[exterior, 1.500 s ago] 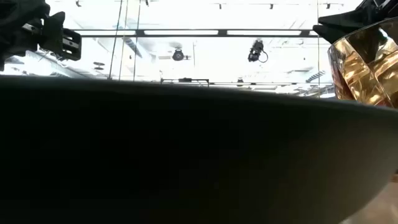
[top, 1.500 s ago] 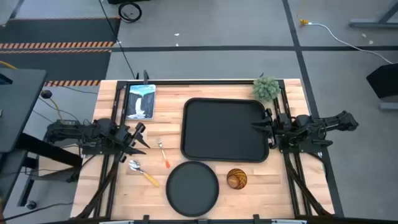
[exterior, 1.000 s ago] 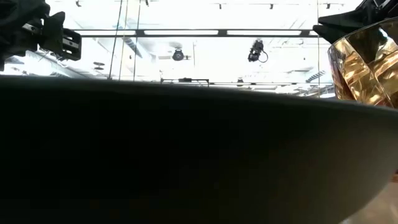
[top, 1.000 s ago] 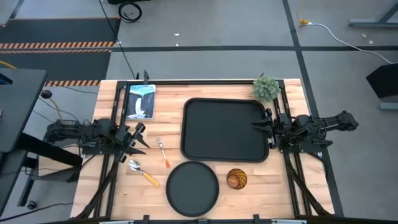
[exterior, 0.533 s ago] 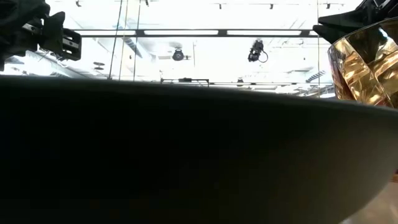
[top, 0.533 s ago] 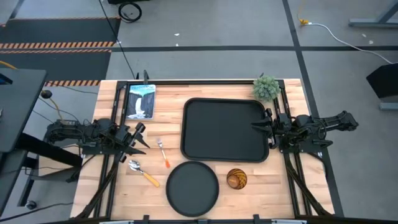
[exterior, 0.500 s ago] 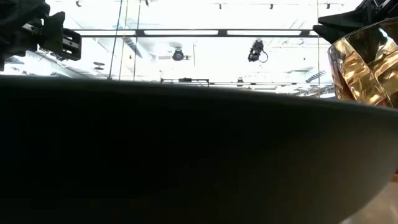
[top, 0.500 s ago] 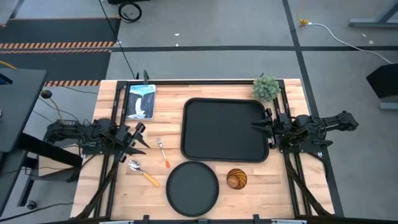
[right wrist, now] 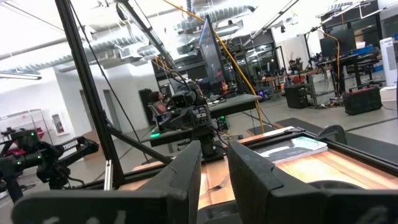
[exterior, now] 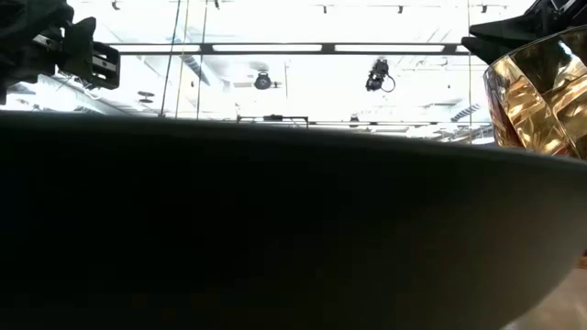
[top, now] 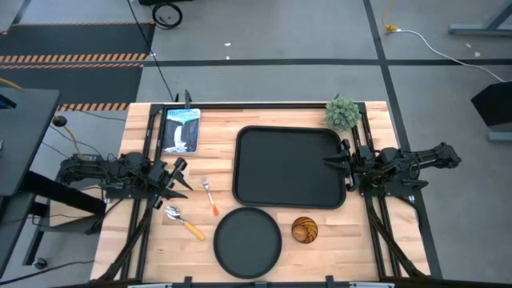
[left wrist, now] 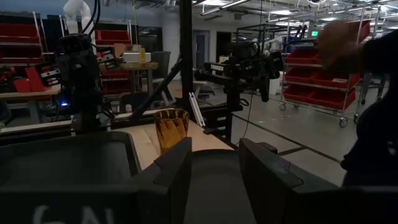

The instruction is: Pick and place plate/cup/fork/spoon on tray

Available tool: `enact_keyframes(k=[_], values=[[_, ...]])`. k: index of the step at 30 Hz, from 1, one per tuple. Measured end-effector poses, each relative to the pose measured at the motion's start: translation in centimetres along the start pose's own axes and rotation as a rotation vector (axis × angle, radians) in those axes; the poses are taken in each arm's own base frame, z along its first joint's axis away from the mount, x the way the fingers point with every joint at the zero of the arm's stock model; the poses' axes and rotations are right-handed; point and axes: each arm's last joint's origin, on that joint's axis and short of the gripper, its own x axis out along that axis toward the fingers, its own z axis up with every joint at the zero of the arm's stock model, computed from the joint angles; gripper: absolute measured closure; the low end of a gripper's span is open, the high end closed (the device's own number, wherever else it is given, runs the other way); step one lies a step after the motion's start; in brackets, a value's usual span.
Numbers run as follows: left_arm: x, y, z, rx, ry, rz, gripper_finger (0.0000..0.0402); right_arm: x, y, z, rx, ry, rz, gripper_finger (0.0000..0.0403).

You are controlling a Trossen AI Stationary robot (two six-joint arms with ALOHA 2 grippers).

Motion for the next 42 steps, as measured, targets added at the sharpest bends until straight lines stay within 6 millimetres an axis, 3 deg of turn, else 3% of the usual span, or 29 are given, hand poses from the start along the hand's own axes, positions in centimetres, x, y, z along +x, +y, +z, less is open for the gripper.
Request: enact_keyframes(k=[11, 16, 21, 25, 31, 42], values=[[0.0, 0.0, 0.0, 0.000, 0.000, 0.000, 0.0260, 0.0, 0.0, 0.0, 0.000, 0.000, 0.000, 0.0315], [0.0, 0.0, 0.0, 0.000, 0.000, 0.000, 0.0260, 0.0, -0.1, 0.1, -0.115, -0.010, -0.030, 0.0315], [0.0, 0.0, 0.0, 0.000, -0.001, 0.000, 0.0260, 0.0, -0.1, 0.1, -0.119, -0.010, -0.030, 0.0315], [0.0, 0.0, 0.0, 0.000, 0.000, 0.000, 0.0260, 0.0, -0.1, 0.1, -0.063, -0.012, -0.026, 0.0315], [0.0, 0.0, 0.0, 0.000, 0.000, 0.000, 0.0260, 0.0, 0.2, -0.6, 0.189, 0.079, 0.091, 0.0315], [0.0, 0.0, 0.0, 0.000, 0.000, 0.000, 0.0260, 0.8, 1.0, -1.2, 0.300, 0.247, 0.258, 0.0315]])
